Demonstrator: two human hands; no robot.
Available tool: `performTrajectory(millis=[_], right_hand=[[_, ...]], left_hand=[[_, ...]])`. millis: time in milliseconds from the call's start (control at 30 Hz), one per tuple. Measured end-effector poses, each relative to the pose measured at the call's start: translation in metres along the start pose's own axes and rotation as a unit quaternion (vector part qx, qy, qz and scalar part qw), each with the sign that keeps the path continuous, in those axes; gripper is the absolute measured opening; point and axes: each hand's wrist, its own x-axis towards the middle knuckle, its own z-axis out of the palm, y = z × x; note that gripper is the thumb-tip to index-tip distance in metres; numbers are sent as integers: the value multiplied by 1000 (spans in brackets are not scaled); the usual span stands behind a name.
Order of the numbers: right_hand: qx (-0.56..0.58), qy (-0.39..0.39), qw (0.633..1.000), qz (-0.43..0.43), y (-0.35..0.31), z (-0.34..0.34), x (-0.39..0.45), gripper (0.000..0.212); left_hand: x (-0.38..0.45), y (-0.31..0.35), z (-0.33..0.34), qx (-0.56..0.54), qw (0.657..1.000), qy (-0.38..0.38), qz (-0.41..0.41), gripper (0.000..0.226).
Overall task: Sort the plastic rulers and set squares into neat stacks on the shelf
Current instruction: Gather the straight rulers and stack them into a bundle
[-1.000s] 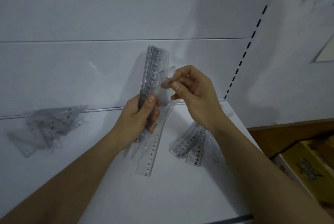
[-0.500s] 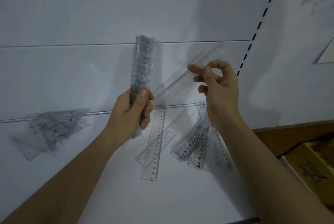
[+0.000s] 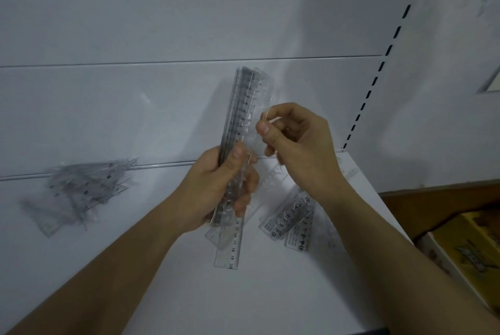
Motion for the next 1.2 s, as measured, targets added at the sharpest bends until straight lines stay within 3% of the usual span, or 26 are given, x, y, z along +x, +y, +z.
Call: performTrajectory(millis=[67,133,200,267,400,567,733,1033,1100,1200], right_hand=[[-132,-28,990,-36,9,-4,4,11],[-248,-140,957,-62,12,-13,6,11],[-342,-298,887,-83,10,-15,3,17],[-383,-404,826,-82,9,-12,-3,29],[-407,-426,808,-17,10,-4,-6,33],[-435,-450,780,-13,7,-1,-8,29],[-388,-455,801,-39,6,2,-14,46],[-369,-494,783,-86,7,21,-23,26],[-336,-471,809,-101,6,21,-22,22],[-280,-368,875,-143,3,18,-18,22]], left_hand=[[3,-4,-4,8,999,22,36,37],[6,-4,-12,42,993,67,89,26],[10,-3,-22,76,982,113,128,20],[13,-5,-31,97,976,142,137,22],[17,-10,-36,82,975,164,126,37],[17,-9,-33,93,977,152,120,26],[18,-9,-33,94,978,145,117,27],[18,-7,-34,90,980,135,114,32],[18,-6,-32,79,981,137,115,37],[16,-5,-29,61,982,132,123,47]])
